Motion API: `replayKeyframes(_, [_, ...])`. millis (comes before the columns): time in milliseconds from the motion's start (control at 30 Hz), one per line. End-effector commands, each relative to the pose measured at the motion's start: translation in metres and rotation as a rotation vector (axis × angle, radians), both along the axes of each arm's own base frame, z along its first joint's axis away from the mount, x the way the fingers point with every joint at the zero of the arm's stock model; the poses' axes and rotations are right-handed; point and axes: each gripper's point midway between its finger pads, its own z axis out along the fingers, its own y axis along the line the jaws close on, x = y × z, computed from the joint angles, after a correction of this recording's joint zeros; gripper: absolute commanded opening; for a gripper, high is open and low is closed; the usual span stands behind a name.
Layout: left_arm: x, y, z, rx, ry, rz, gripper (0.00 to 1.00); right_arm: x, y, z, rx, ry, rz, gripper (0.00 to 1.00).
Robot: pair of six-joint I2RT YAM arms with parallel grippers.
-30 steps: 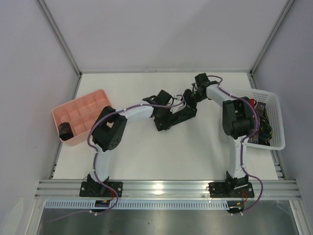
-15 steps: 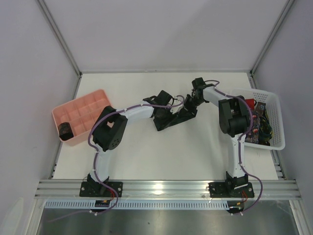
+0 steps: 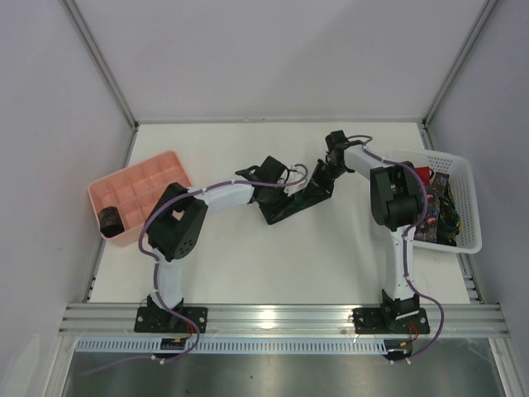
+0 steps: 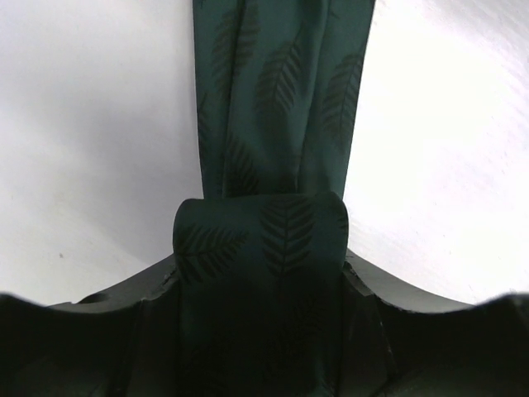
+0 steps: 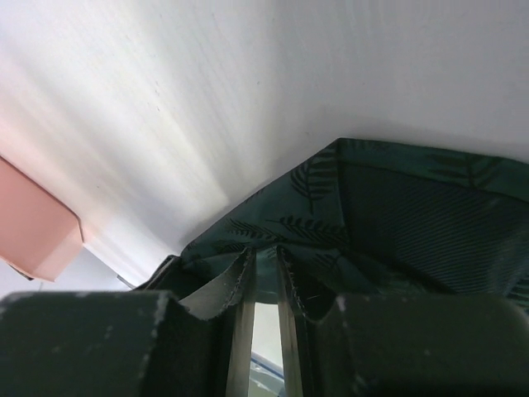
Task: Roll the ties
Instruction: Roll the tie
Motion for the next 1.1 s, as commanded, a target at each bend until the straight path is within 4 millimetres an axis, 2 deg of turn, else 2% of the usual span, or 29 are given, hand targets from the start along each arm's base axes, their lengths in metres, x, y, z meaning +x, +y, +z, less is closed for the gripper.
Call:
replayKeyframes(0, [-0.006,0.007,0.026,-0.026,-0.033,-0.031,0.57,0.006,-0.039,-0.034,-0.166,0.017,-0.023,0.22])
replayKeyframes(233, [-0.021,0.015,0.011,-0.012,0.026,-0.025,0.57,0.010,-0.041,-0.035,-0.171,0.008,-0.023,0.22])
replayKeyframes(367, [-0.030,0.013,0.012,-0.031,0.051,-0.031,0.55,0.009,-0.040,-0.038,-0.164,0.018,-0.021,0.22])
replayKeyframes(467, [-0.030,0.011,0.007,-0.031,0.063,-0.033,0.56,0.007,-0.036,-0.038,-0.158,0.016,-0.011,0.22])
replayKeyframes(533, [-0.026,0.001,0.011,-0.051,0.071,-0.039,0.57,0.008,-0.036,-0.037,-0.153,0.011,-0.008,0.22])
replayKeyframes(567, [-0.027,-0.001,0.006,-0.045,0.094,-0.042,0.58,0.008,-0.036,-0.037,-0.154,0.012,-0.005,0.22])
replayKeyframes(633, [-0.020,-0.005,0.005,-0.040,0.100,-0.033,0.61,0.008,-0.036,-0.037,-0.146,0.012,-0.003,0.22])
replayKeyframes(700, [-0.022,-0.006,-0.001,-0.034,0.124,-0.032,0.66,0.009,-0.035,-0.035,-0.144,0.009,-0.003,0.22])
replayKeyframes(800, [-0.024,-0.006,0.002,-0.048,0.112,-0.027,0.82,0.008,-0.033,-0.035,-0.136,0.008,0.003,0.23])
replayKeyframes(900, [-0.021,-0.005,0.011,-0.075,0.094,-0.016,0.89,0.008,-0.032,-0.035,-0.126,0.006,0.008,0.22])
replayKeyframes(1067, [-0.005,-0.011,0.043,-0.148,0.041,0.015,0.97,0.008,-0.028,-0.034,-0.108,-0.001,0.020,0.22])
